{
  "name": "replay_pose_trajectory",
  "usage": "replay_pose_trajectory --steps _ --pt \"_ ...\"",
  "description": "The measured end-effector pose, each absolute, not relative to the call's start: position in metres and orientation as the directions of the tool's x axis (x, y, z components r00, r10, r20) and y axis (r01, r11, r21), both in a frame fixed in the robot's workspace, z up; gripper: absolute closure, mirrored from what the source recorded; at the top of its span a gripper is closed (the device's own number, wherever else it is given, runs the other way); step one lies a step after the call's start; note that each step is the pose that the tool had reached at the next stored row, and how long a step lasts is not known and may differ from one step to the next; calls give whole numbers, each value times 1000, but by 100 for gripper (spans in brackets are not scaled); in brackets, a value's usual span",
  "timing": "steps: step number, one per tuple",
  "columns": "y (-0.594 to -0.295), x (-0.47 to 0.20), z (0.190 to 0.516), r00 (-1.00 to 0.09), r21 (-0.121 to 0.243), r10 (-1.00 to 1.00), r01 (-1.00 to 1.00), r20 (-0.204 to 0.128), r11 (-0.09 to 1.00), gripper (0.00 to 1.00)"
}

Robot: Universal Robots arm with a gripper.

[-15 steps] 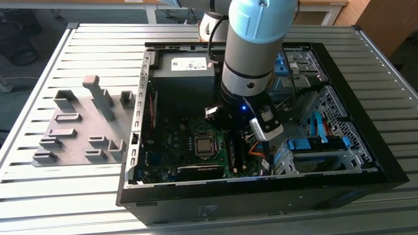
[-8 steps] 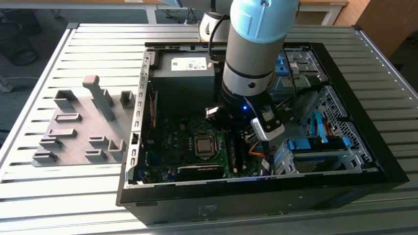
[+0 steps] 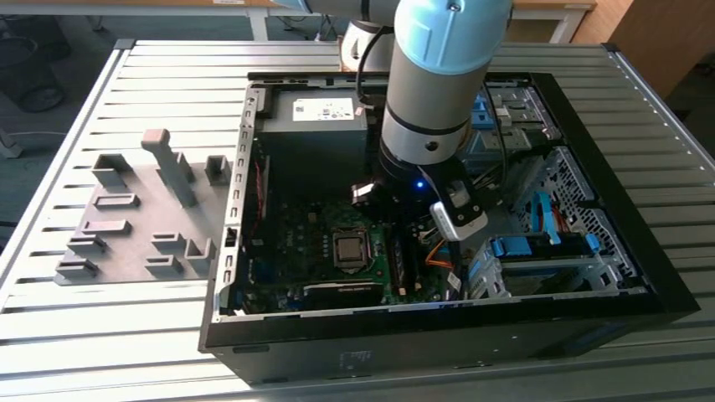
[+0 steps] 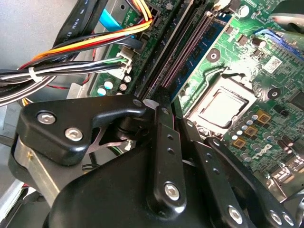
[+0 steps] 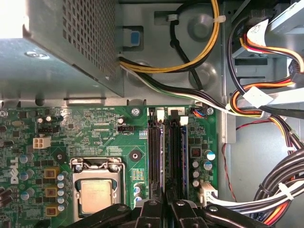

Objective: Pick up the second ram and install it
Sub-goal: 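Insert the second ram into the second slot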

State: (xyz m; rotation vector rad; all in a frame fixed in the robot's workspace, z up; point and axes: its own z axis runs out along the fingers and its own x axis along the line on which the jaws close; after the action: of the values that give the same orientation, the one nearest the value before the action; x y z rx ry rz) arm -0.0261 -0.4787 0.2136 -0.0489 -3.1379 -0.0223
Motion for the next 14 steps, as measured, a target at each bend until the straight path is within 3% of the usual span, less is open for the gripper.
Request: replay_pose_trajectory --steps 14 --pt "-479 -26 210 -1000 14 22 22 4 1000 86"
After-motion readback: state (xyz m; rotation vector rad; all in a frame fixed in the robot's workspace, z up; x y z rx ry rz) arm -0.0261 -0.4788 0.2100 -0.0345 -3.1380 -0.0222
